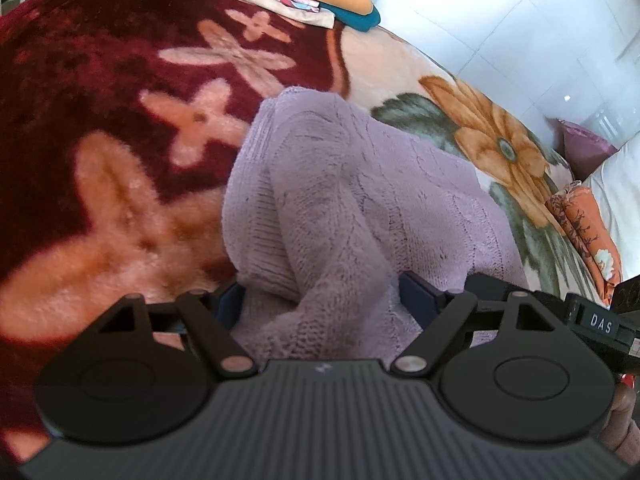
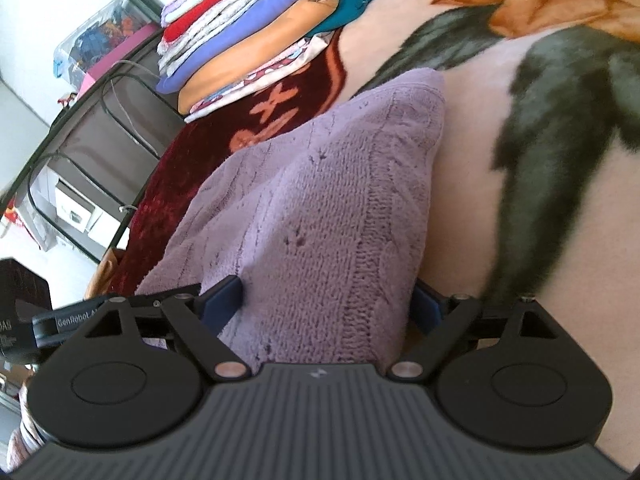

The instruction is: Fold small clothes

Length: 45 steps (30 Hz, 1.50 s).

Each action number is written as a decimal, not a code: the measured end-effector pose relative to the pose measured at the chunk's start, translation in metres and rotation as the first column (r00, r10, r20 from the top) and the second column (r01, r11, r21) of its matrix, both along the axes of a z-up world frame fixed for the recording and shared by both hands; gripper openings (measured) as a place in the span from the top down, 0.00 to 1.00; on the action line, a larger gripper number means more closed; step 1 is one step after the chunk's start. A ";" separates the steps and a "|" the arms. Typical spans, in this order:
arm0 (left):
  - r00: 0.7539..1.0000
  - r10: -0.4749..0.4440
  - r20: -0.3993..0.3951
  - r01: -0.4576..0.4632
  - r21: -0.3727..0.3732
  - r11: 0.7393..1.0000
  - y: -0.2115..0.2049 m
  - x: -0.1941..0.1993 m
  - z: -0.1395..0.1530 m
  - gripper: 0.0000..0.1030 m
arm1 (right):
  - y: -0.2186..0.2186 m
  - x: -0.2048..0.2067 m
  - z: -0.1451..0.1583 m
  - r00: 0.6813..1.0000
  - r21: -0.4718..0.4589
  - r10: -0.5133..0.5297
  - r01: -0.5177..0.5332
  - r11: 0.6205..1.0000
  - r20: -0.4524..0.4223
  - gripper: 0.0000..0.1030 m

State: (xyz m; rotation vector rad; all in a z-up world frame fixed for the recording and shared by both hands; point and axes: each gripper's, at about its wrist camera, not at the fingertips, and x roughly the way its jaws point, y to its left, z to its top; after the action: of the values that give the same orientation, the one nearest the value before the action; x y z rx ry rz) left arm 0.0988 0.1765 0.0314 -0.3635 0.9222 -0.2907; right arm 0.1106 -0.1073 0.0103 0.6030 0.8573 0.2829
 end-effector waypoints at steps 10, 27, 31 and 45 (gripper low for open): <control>1.000 -0.002 0.011 0.002 -0.084 0.996 0.011 -0.004 0.010 0.59 | -0.006 0.000 0.012 1.000 0.100 -0.001 0.000 0.995 0.010 0.49; 0.981 -0.196 -0.002 0.193 -0.162 0.968 -0.091 -0.083 0.030 0.62 | -0.091 -0.108 0.080 0.998 0.040 -0.038 0.041 0.998 -0.055 0.50; 0.982 -0.190 -0.008 0.190 -0.035 0.981 -0.103 -0.092 0.021 0.57 | -0.106 -0.134 0.058 0.988 -0.025 -0.087 0.085 0.996 -0.124 0.44; 0.988 -0.135 0.070 0.117 0.223 0.968 -0.096 -0.121 0.029 0.44 | -0.082 -0.195 0.074 0.993 -0.228 -0.120 0.120 0.966 0.011 0.37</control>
State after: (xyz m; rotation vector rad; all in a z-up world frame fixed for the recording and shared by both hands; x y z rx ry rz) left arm -0.0220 0.0807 0.0607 -0.0889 0.8856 -0.3153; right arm -0.0844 -0.1891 0.0847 0.4384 0.8388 0.0713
